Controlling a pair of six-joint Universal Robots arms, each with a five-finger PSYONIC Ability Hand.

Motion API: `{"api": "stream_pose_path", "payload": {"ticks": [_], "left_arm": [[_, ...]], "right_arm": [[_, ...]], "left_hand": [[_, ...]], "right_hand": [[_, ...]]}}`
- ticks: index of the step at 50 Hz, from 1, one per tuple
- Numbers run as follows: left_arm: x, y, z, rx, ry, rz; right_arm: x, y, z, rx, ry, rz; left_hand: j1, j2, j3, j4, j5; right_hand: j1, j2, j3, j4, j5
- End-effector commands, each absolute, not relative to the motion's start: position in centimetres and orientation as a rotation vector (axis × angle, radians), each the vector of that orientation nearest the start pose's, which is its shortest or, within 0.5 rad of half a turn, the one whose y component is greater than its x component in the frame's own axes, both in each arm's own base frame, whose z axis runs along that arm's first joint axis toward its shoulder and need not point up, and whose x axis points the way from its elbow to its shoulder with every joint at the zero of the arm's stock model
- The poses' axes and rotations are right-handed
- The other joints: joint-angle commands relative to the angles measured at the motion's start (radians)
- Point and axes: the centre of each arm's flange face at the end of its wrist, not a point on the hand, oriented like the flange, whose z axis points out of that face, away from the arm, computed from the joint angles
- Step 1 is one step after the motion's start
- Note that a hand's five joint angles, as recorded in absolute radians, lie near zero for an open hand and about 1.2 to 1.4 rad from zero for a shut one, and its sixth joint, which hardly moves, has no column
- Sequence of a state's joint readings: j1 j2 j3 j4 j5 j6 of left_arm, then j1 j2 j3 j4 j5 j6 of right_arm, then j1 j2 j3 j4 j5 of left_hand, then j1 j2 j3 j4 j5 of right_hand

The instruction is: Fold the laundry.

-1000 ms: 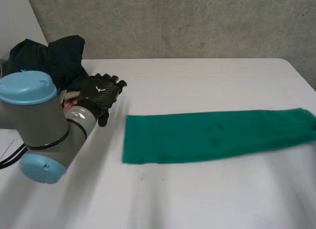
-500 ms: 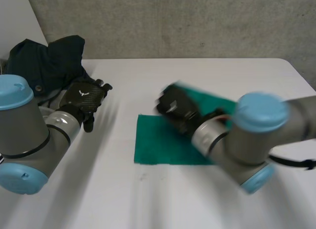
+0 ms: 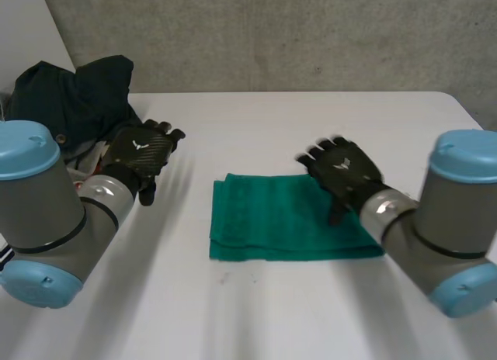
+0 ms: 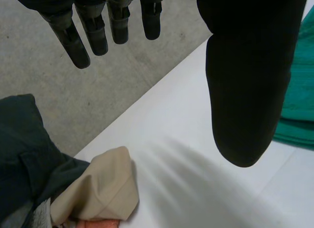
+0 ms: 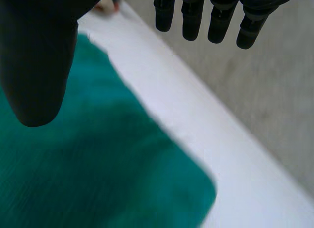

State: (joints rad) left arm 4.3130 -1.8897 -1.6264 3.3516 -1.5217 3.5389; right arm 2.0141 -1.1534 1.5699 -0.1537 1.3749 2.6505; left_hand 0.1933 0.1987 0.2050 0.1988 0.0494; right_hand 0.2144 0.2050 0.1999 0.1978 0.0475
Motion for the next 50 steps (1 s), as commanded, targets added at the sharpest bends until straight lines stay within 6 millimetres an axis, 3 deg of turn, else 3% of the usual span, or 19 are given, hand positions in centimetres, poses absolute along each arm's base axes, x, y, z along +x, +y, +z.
{"api": "stream_pose_path", "payload": {"ticks": [1, 4, 5, 11, 15, 18, 22, 24, 29, 30, 31, 32, 33, 35, 39, 40, 43, 44, 50], "left_arm": [[-26.8, -26.5, 20.3, 1.02, 2.224, -2.054], [-26.8, -26.4, 20.1, 1.027, 2.23, -2.048], [-26.8, -26.4, 20.1, 1.025, 2.23, -2.047], [-26.7, -26.3, 20.4, 1.022, 2.222, -2.054], [-26.4, -26.2, 21.4, 1.003, 2.196, -2.085], [-26.2, -26.2, 21.8, 0.991, 2.185, -2.095], [-25.9, -26.1, 22.2, 0.979, 2.177, -2.103], [-25.7, -26.1, 22.2, 0.972, 2.178, -2.102], [-25.7, -26.0, 22.0, 0.972, 2.187, -2.093], [-25.7, -26.0, 22.1, 0.969, 2.184, -2.096], [-25.8, -26.0, 22.1, 0.97, 2.182, -2.101], [-25.9, -26.0, 22.2, 0.97, 2.182, -2.107], [-26.0, -26.0, 22.4, 0.965, 2.182, -2.121], [-26.2, -26.3, 22.5, 0.951, 2.186, -2.138], [-27.3, -26.8, 23.7, 0.903, 2.201, -2.235], [-28.3, -26.7, 23.9, 0.9, 2.222, -2.277], [-30.1, -26.5, 24.4, 0.899, 2.251, -2.35], [-31.3, -26.2, 24.6, 0.902, 2.275, -2.391], [-35.5, -25.3, 23.8, 0.947, 2.399, -2.465]], "right_arm": [[23.6, -27.1, 13.8, -1.334, 2.343, -1.667], [22.0, -28.3, 12.6, -1.413, 2.415, -1.654], [21.6, -28.7, 12.6, -1.432, 2.434, -1.673], [22.3, -30.5, 14.4, -1.417, 2.404, -1.871], [26.1, -29.9, 16.8, -1.453, 2.204, -2.035], [29.9, -28.0, 19.3, -1.49, 1.999, -2.117], [34.1, -24.7, 19.8, -1.584, 1.775, -2.11], [36.6, -22.1, 18.3, -1.694, 1.629, -2.024], [39.7, -17.5, 14.0, -1.901, 1.395, -1.823], [39.7, -17.4, 13.6, -1.912, 1.391, -1.805], [39.6, -17.4, 13.2, -1.917, 1.404, -1.792], [39.5, -17.4, 13.2, -1.915, 1.412, -1.788], [39.4, -17.3, 13.3, -1.897, 1.425, -1.783], [39.3, -17.4, 13.6, -1.852, 1.454, -1.779], [37.0, -20.7, 17.2, -1.549, 1.636, -1.824], [35.4, -22.5, 19.1, -1.369, 1.713, -1.844], [33.0, -24.6, 21.4, -1.101, 1.798, -1.84], [31.7, -25.6, 21.8, -0.96, 1.851, -1.804], [28.6, -27.5, 21.9, -0.648, 2.038, -1.592]], "left_hand": [[-0.019, -0.024, -0.03, -0.024, -0.049], [-0.019, -0.024, -0.03, -0.024, -0.049], [-0.019, -0.024, -0.03, -0.024, -0.049], [-0.019, -0.024, -0.03, -0.024, -0.049], [-0.019, -0.024, -0.03, -0.024, -0.049], [-0.019, -0.024, -0.03, -0.024, -0.049], [-0.019, -0.024, -0.03, -0.024, -0.049], [-0.019, -0.024, -0.03, -0.024, -0.049], [-0.019, -0.024, -0.03, -0.024, -0.049], [-0.019, -0.024, -0.03, -0.024, -0.049], [-0.019, -0.024, -0.03, -0.024, -0.049], [-0.019, -0.024, -0.03, -0.024, -0.049], [-0.019, -0.024, -0.03, -0.024, -0.049], [-0.019, -0.024, -0.03, -0.024, -0.049], [-0.015, -0.02, -0.027, -0.021, -0.046], [-0.015, -0.02, -0.027, -0.021, -0.046], [-0.015, -0.02, -0.027, -0.021, -0.046], [-0.015, -0.02, -0.027, -0.021, -0.046], [0.008, 0.003, -0.003, 0.003, -0.022]], "right_hand": [[0.21, 0.219, 0.225, 0.227, 0.203], [0.829, 0.839, 0.844, 0.846, 0.822], [1.139, 1.148, 1.153, 1.155, 1.131], [1.182, 1.191, 1.196, 1.198, 1.174], [1.182, 1.191, 1.196, 1.198, 1.174], [1.182, 1.191, 1.196, 1.198, 1.174], [1.182, 1.191, 1.196, 1.198, 1.174], [1.182, 1.191, 1.196, 1.198, 1.174], [1.182, 1.191, 1.196, 1.198, 1.174], [1.182, 1.191, 1.196, 1.198, 1.174], [1.003, 1.012, 1.017, 1.019, 0.995], [0.786, 0.795, 0.8, 0.802, 0.778], [0.266, 0.276, 0.281, 0.283, 0.259], [-0.04, -0.03, -0.025, -0.023, -0.047], [-0.04, -0.03, -0.025, -0.023, -0.047], [-0.04, -0.03, -0.025, -0.023, -0.047], [-0.04, -0.03, -0.025, -0.023, -0.047], [-0.04, -0.03, -0.025, -0.023, -0.047], [-0.04, -0.03, -0.025, -0.023, -0.047]]}}
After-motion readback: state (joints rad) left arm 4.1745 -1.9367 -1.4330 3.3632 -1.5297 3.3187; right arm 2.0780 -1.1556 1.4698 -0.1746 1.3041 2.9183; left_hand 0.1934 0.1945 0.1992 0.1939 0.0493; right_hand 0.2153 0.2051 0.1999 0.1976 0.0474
